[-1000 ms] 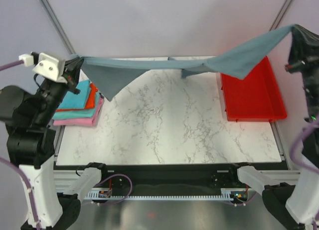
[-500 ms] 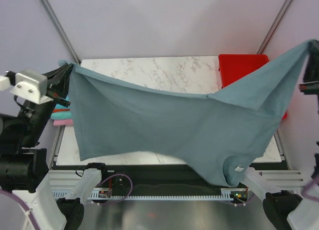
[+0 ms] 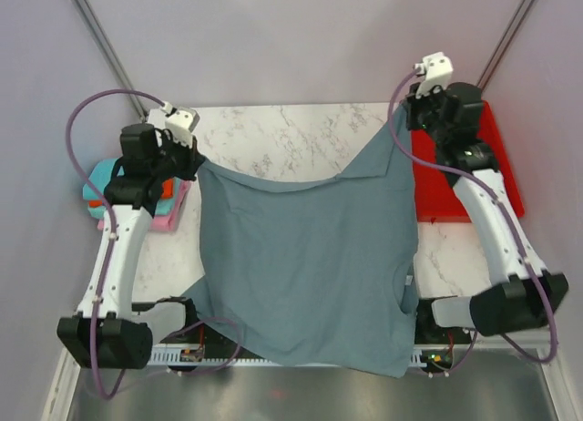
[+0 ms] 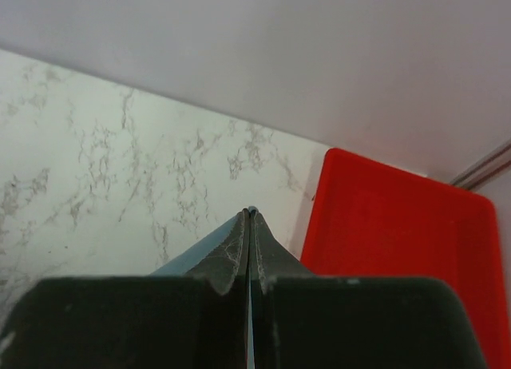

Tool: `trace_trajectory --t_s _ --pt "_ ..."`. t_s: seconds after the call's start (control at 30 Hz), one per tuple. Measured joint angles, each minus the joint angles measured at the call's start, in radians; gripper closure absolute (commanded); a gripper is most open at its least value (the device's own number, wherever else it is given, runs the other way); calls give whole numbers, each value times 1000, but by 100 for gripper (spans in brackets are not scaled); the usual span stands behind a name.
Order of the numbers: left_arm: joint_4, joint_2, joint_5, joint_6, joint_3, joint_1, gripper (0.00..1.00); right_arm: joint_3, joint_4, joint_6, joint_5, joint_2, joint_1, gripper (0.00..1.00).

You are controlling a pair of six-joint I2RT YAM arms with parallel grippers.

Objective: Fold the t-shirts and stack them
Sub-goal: Flatten the tshirt out

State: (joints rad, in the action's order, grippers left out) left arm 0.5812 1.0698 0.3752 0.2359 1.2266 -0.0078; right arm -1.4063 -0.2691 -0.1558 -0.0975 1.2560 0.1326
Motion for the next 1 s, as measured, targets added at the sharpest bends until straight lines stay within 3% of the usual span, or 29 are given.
trace_trajectory --t_s 0.13,0.37,0.53,0.8,1.0 --pt "-85 180 -56 21 -44 -1 98 -27 102 10 -4 257 0 100" --pt "-256 468 -181 38 66 -7 98 -364 200 7 25 709 1 100" --pt "-343 558 -243 64 168 -33 98 -521 247 -5 43 797 3 100" --pt "-396 710 -288 79 224 -58 98 -539 293 -17 80 856 29 100" --pt "-381 895 -327 79 355 -58 98 -621 253 -17 100 1025 42 100"
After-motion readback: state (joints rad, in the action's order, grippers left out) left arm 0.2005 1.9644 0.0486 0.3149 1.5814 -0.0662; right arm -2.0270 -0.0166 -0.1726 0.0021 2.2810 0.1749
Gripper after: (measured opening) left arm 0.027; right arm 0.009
